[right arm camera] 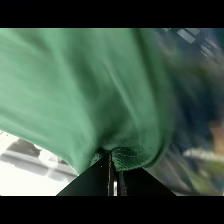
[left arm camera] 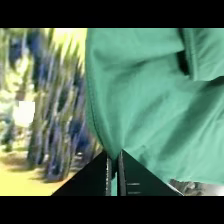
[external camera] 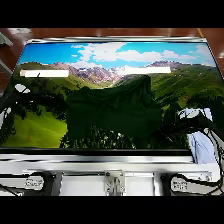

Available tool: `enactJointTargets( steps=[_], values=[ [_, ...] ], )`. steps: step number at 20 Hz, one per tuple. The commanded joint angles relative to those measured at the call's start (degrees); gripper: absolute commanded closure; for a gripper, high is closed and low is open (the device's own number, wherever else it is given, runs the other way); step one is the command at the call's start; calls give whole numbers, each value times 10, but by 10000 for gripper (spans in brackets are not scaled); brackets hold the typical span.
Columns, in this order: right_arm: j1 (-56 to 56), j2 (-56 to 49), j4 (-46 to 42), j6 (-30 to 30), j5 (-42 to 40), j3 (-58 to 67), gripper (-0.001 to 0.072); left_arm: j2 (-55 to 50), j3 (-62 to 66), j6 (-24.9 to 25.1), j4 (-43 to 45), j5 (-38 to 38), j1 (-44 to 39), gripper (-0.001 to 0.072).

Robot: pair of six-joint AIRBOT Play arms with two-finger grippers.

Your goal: Fold the shirts.

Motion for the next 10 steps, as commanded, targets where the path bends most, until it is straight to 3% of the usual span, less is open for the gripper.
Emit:
enactJointTargets(
  steps=[1, 6, 10],
  values=[
    [15, 21, 66, -41, 8, 31, 652, 33, 37, 2, 0, 1, 0, 664],
    [14, 186, 63, -128, 59, 262, 652, 181, 210, 56, 0, 5, 0, 664],
    [14, 339, -28, -121, -35, 532, 652, 323, 380, 54, 0, 87, 1, 663]
  ],
)
